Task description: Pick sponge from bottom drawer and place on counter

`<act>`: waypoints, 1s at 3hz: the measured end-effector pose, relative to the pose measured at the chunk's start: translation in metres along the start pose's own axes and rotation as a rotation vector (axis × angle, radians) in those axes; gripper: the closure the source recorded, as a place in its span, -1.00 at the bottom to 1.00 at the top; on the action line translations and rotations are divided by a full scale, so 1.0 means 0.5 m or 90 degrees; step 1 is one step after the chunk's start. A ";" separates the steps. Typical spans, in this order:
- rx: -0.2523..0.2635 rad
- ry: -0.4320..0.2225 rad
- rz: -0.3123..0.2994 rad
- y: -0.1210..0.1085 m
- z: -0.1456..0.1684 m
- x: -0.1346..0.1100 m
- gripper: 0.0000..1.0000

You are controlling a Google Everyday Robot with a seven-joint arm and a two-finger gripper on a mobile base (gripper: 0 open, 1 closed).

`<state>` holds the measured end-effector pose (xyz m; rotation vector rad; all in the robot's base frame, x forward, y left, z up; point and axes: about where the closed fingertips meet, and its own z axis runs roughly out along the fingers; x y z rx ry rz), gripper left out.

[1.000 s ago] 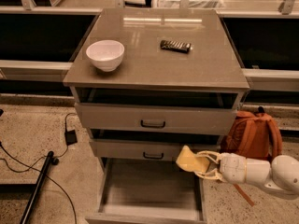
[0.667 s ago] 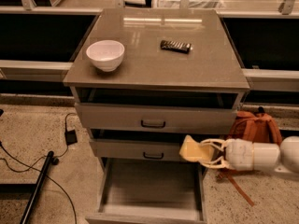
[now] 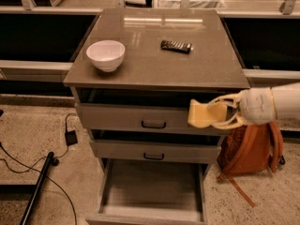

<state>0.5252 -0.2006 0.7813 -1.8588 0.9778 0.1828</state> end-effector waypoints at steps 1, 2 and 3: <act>-0.037 0.054 -0.063 -0.108 -0.032 -0.040 1.00; -0.063 0.108 -0.056 -0.203 -0.037 -0.036 1.00; -0.110 0.106 0.058 -0.289 -0.004 0.003 0.98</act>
Offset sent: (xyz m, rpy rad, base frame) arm 0.0995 0.0205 0.1321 -0.2921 0.0449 -0.1321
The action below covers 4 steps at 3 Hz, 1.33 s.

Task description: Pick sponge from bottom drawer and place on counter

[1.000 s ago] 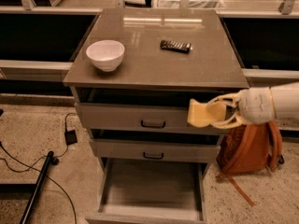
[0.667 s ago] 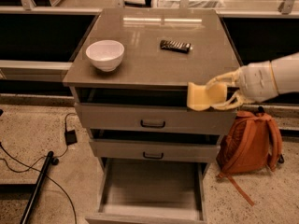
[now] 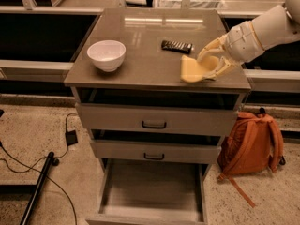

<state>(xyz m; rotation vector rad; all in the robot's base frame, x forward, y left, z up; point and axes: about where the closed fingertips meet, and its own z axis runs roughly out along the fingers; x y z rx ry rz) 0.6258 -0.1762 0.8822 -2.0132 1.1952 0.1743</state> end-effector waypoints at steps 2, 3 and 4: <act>0.000 -0.108 0.195 -0.073 0.042 0.042 0.09; 0.043 -0.138 0.254 -0.096 0.050 0.070 -0.37; 0.047 -0.141 0.260 -0.099 0.053 0.072 -0.85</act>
Offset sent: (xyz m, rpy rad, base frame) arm 0.0857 -0.0007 -0.0013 0.3666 0.3602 -0.2443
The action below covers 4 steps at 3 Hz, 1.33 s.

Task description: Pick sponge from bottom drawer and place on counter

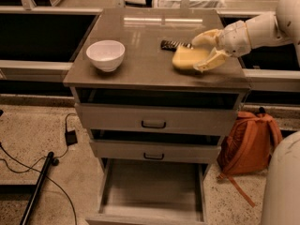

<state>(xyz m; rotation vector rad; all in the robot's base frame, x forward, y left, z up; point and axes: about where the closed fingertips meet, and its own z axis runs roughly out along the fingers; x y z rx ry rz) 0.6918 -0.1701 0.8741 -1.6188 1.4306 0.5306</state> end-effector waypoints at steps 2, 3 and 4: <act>-0.012 0.042 0.008 0.012 -0.001 0.025 -1.00; 0.019 0.141 0.009 0.021 -0.057 0.031 -1.00; 0.020 0.167 -0.004 0.029 -0.066 0.011 -1.00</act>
Offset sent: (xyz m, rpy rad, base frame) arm -0.0124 -0.0248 -0.0236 -0.1637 0.0566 -0.0375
